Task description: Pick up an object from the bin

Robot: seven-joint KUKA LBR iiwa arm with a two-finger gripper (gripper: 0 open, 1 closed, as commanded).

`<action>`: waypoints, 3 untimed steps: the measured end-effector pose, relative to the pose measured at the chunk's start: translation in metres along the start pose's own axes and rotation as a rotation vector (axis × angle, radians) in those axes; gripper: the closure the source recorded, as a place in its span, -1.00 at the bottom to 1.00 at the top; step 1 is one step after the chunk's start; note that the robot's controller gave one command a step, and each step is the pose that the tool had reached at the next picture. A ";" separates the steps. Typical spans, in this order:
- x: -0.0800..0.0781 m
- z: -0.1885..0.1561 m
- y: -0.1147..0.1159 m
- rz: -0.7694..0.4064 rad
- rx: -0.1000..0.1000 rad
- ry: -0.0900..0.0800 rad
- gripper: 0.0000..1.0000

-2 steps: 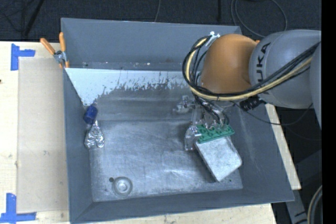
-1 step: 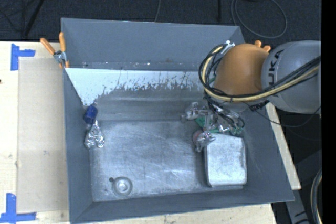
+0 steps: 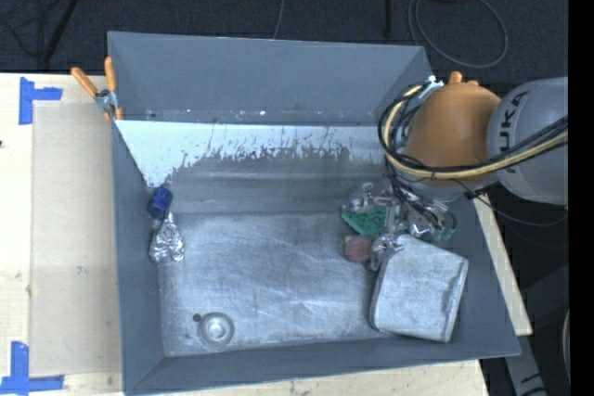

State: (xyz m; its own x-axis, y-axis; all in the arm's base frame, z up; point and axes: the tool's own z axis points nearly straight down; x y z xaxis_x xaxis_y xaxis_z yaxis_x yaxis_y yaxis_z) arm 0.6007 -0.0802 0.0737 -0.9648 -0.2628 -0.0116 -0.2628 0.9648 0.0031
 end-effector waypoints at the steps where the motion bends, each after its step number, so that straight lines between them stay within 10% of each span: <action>1: 0.000 -0.001 -0.001 0.002 0.001 0.002 1.00; 2: -0.028 -0.089 0.054 -0.240 0.002 0.005 1.00; 3: -0.013 -0.174 0.014 -0.303 0.007 0.004 1.00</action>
Offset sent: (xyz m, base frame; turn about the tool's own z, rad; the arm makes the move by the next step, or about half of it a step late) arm 0.0000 0.0000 0.0000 0.0000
